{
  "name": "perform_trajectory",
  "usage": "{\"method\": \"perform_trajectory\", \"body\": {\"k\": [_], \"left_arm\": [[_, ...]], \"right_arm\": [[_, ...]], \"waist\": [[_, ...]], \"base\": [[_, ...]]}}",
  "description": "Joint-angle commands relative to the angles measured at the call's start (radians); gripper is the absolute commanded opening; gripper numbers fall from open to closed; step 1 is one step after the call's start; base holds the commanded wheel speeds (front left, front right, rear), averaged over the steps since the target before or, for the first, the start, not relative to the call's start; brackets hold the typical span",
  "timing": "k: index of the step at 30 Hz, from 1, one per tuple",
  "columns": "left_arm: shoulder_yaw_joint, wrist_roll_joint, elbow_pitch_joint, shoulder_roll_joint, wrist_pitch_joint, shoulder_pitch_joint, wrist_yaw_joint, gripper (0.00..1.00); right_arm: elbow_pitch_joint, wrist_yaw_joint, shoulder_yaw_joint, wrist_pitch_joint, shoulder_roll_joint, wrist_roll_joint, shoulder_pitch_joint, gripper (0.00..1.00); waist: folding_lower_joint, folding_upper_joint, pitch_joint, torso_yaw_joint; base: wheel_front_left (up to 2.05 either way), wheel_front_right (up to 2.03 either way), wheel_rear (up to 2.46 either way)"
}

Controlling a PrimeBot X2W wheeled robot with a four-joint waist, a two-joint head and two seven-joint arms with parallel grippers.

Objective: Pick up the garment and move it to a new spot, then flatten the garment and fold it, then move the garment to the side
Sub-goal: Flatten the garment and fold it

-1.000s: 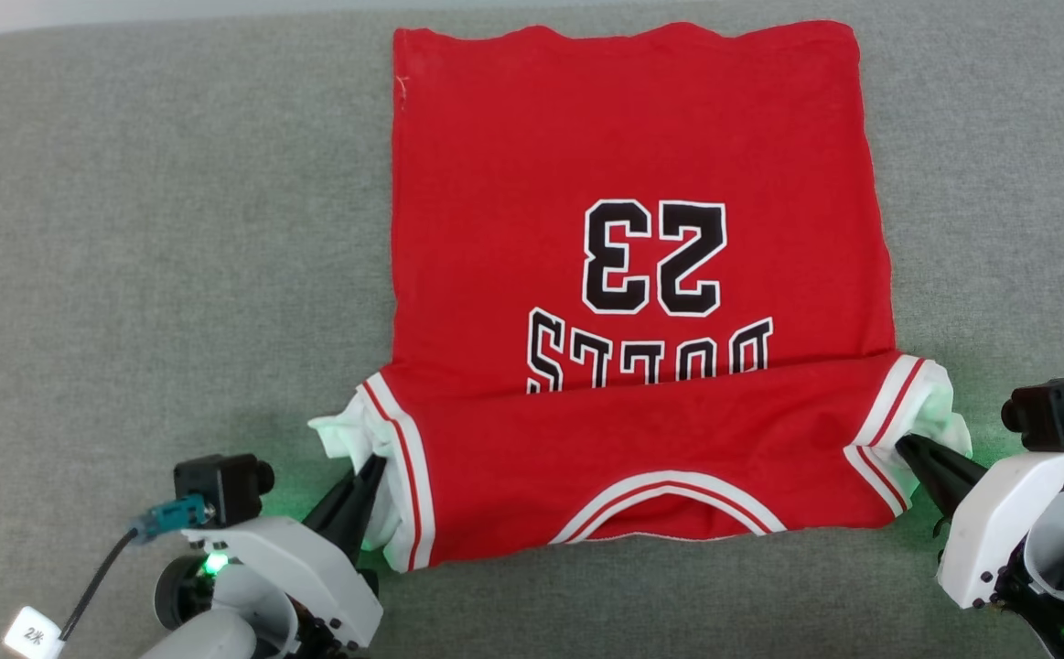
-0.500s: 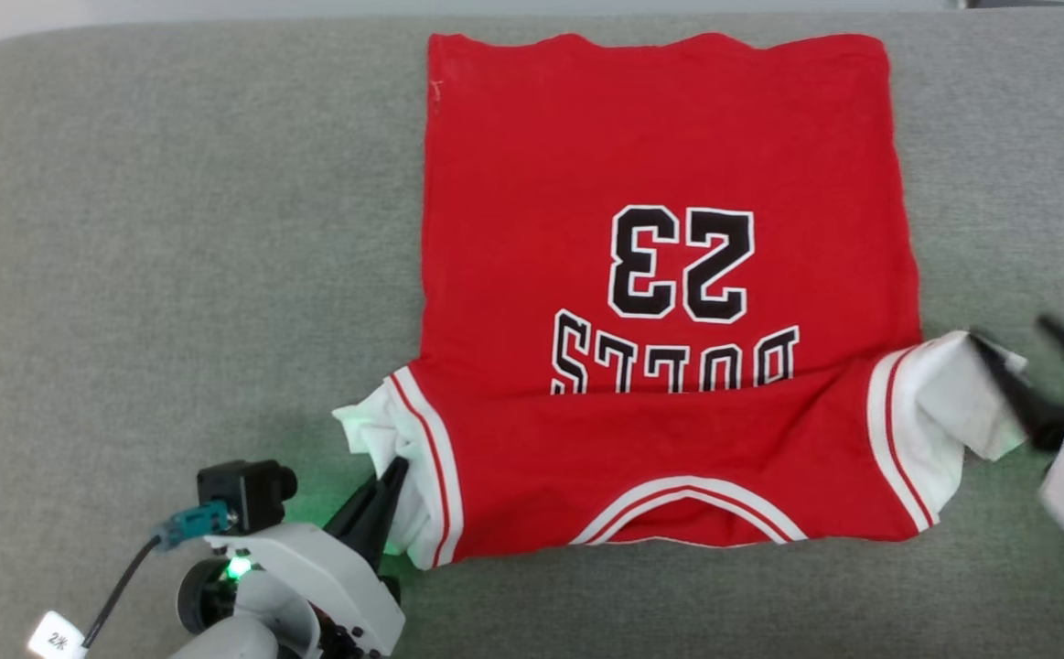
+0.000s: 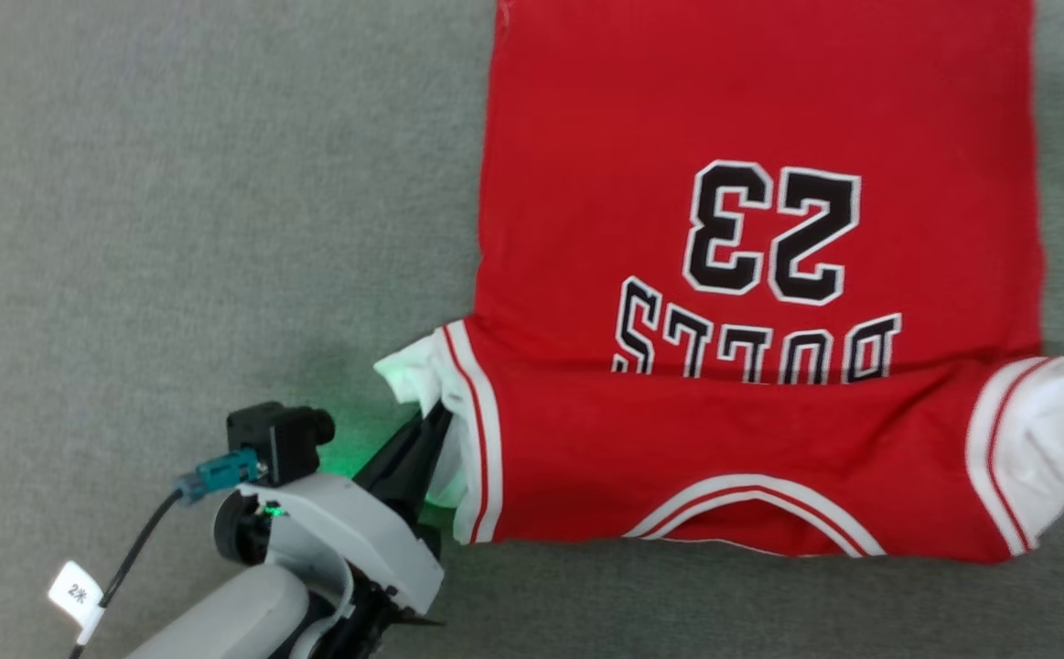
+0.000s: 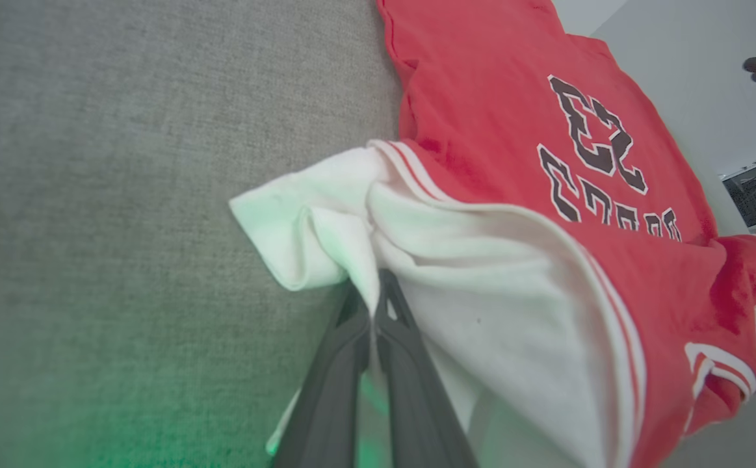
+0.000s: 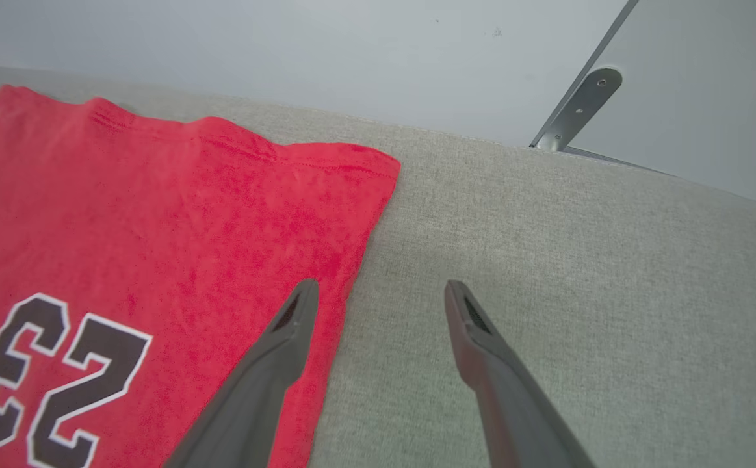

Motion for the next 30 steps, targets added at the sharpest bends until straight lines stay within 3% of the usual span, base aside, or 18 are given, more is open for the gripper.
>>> {"method": "perform_trajectory", "body": {"k": [1, 10, 18, 19, 20, 21, 22, 30], "left_arm": [[-0.003, 0.01, -0.003, -0.008, 0.001, -0.019, -0.004, 0.0], [-0.028, 0.038, -0.029, -0.04, 0.01, -0.058, -0.016, 0.0], [-0.041, 0.046, -0.028, -0.047, 0.013, -0.06, -0.016, 0.0], [-0.041, 0.046, -0.026, -0.046, 0.014, -0.06, -0.016, 0.0], [-0.042, 0.046, -0.024, -0.046, 0.015, -0.061, -0.017, 0.0], [-0.042, 0.046, -0.024, -0.046, 0.015, -0.061, -0.017, 0.0], [-0.041, 0.044, -0.024, -0.048, 0.014, -0.062, -0.019, 0.0], [-0.023, 0.053, -0.033, -0.059, -0.014, -0.063, -0.017, 0.0]], "right_arm": [[0.066, -0.002, 0.017, 0.017, 0.0, -0.037, -0.071, 1.0], [0.413, -0.002, 0.029, 0.067, 0.035, -0.173, -0.328, 1.0], [0.58, -0.002, 0.016, 0.063, 0.064, -0.238, -0.399, 1.0], [0.594, -0.001, 0.018, 0.06, 0.071, -0.24, -0.404, 0.78], [0.619, -0.001, 0.028, 0.054, 0.08, -0.24, -0.409, 0.14], [0.619, -0.001, 0.028, 0.054, 0.08, -0.24, -0.409, 0.14], [0.629, -0.001, 0.031, 0.051, 0.082, -0.237, -0.41, 0.0], [0.646, -0.001, 0.05, -0.052, 0.074, -0.188, -0.392, 0.0]], "waist": [[0.0, 0.0, 0.074, 0.064], [0.0, 0.0, 0.15, 0.138], [0.0, 0.0, 0.173, 0.16], [0.0, 0.0, 0.173, 0.16], [0.0, 0.0, 0.172, 0.158], [0.0, 0.0, 0.172, 0.158], [0.0, 0.0, 0.17, 0.156], [0.0, 0.0, 0.121, 0.134]], "base": [[0.0, 0.0, 0.0], [0.0, 0.0, 0.0], [0.0, 0.0, 0.0], [0.0, 0.0, 0.0], [0.0, 0.0, 0.0], [0.0, 0.0, 0.0], [0.0, 0.0, 0.0], [0.0, 0.0, 0.0]]}}
